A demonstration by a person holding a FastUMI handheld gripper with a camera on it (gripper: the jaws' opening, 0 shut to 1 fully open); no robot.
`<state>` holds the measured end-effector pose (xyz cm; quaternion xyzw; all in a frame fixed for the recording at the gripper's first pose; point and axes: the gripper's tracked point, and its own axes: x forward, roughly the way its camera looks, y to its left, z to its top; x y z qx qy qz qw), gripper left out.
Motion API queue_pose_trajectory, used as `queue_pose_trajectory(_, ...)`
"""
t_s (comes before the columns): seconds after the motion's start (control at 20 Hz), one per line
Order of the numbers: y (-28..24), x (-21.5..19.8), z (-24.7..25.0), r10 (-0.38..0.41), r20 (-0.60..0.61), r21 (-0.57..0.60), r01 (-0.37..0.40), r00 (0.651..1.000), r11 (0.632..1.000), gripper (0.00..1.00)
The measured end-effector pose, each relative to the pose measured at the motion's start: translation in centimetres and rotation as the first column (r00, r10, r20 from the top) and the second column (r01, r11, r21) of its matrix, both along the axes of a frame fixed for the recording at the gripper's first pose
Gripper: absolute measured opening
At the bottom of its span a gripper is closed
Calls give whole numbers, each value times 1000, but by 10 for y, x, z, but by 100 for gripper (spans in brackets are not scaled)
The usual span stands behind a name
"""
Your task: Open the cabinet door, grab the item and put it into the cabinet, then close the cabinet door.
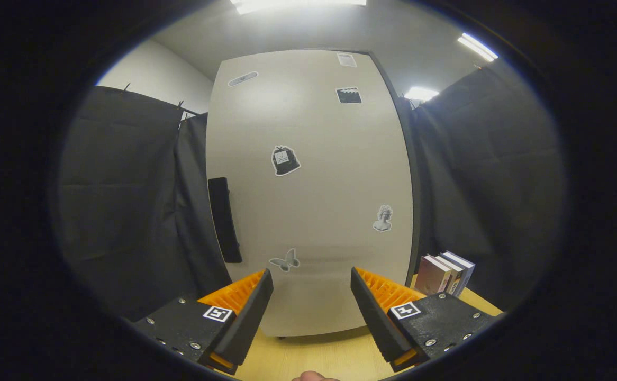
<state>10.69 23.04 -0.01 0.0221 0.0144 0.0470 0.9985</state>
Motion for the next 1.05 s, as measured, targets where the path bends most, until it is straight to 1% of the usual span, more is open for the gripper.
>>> queue_pose_trajectory(0.4, -2, -13, 0, 21, 4, -18, -21, 1000, 1000, 92)
queue_pose_trajectory(1.05, -7, -21, 5, 21, 11, 15, -21, 1000, 1000, 92)
